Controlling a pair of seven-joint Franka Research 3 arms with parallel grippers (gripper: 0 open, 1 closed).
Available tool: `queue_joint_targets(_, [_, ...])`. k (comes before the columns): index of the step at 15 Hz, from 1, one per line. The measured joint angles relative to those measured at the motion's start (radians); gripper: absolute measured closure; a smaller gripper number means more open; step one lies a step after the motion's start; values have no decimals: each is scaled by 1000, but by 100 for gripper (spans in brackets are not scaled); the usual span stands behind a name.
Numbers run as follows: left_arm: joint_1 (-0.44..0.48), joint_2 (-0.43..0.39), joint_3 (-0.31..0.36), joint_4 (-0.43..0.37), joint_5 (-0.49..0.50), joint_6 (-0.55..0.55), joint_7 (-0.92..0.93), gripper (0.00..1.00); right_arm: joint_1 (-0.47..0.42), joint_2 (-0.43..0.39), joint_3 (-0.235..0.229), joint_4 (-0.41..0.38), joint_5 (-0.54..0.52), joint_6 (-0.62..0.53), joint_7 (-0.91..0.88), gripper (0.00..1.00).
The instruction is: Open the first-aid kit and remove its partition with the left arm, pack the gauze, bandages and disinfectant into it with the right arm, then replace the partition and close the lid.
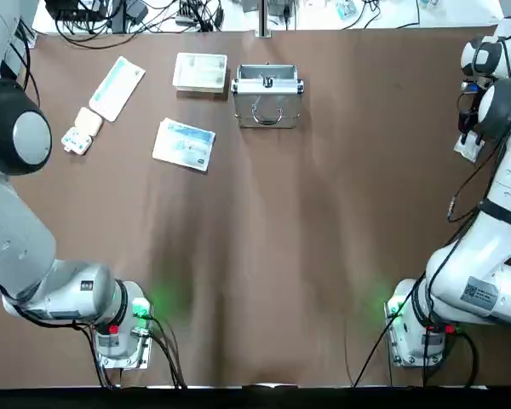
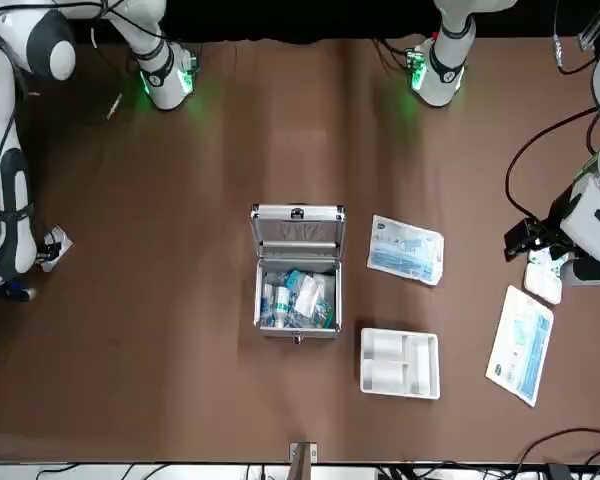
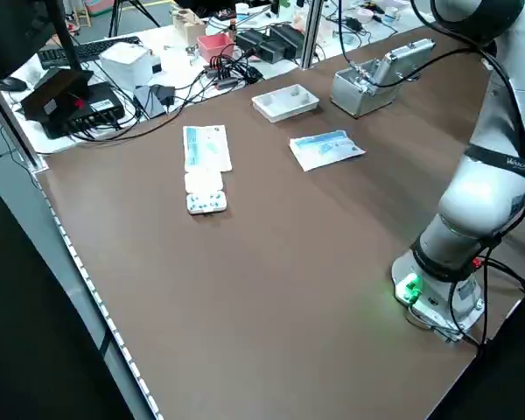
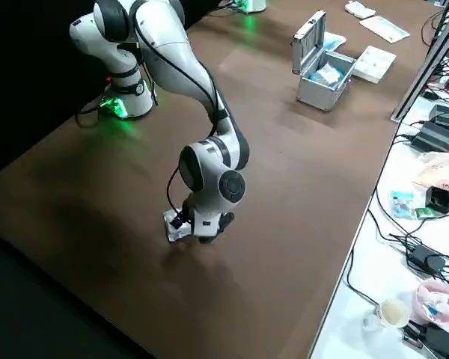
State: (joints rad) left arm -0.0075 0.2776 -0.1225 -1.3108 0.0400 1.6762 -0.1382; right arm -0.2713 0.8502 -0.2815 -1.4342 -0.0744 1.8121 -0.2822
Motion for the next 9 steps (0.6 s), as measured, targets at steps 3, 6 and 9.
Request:
queue_joint_targets(3, [0,0,0,0,0,0,0,0,0,-1,0,10,54,-45,35,42])
queue_joint_targets(6, [0,0,0,0,0,0,0,0,0,-5,-1,25,103,-95,59,41])
queue_joint_targets(9, [0,0,0,0,0,0,0,0,-5,-5,-4,25,105,-95,63,41])
